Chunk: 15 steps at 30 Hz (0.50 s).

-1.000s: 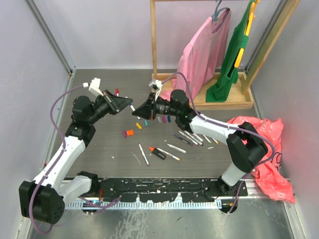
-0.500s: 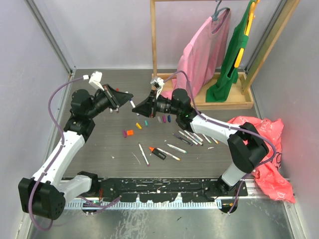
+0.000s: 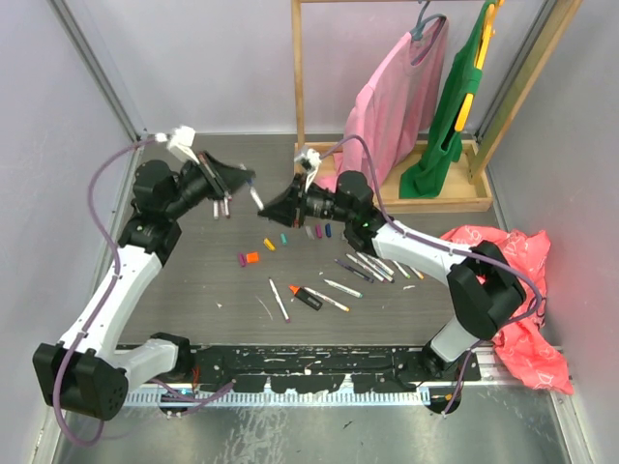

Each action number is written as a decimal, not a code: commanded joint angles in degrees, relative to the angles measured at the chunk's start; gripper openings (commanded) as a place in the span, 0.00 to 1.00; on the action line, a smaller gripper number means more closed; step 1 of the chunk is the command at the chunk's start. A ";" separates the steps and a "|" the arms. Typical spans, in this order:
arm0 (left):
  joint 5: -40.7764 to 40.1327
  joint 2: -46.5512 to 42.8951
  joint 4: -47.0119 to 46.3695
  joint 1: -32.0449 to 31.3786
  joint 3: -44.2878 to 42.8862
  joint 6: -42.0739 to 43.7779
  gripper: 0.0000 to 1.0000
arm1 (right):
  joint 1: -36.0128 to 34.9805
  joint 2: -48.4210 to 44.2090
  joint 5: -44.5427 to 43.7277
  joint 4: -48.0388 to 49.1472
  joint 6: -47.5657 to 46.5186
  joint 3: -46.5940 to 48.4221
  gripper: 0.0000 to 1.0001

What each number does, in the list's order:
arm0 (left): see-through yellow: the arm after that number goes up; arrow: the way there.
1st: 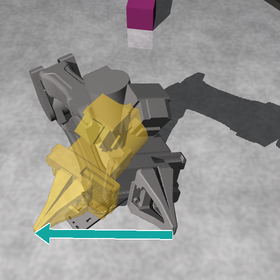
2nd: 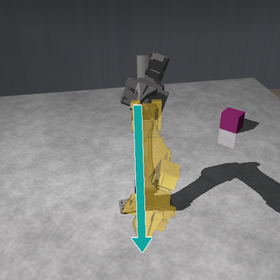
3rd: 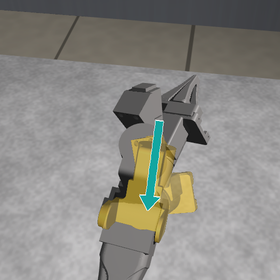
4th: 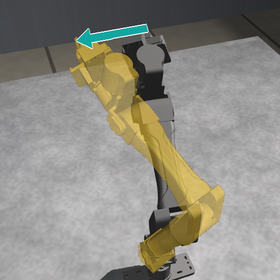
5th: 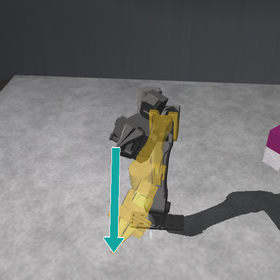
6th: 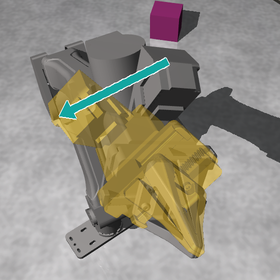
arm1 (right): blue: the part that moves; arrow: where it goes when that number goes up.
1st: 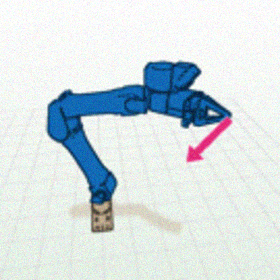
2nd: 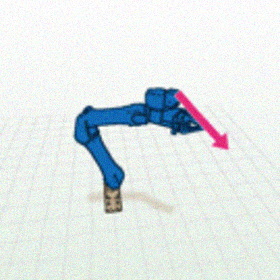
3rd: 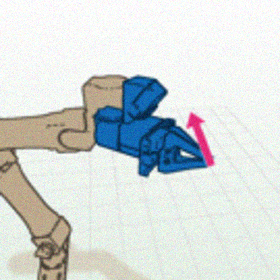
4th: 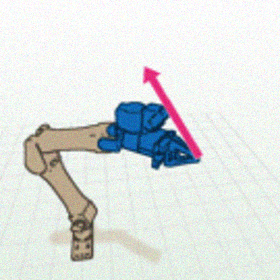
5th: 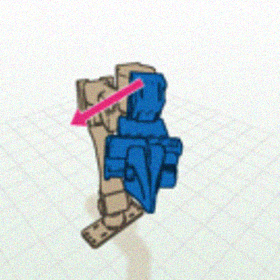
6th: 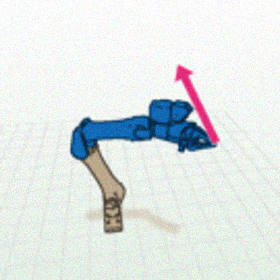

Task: Open the pen caps
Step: Open the pen cap from the pen, then place the pen at the center of the board, then place the pen cap at the center of the board.

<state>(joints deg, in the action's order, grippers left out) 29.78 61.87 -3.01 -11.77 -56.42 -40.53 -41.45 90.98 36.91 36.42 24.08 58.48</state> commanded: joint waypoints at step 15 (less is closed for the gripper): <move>-18.16 -9.14 -26.06 8.37 4.50 -8.97 0.00 | 0.49 -6.17 24.59 -21.02 -0.96 -7.64 0.01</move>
<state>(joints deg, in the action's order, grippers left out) 8.93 54.59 -32.88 -3.36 -55.09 -48.86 -41.32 87.29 58.94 12.47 22.63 50.63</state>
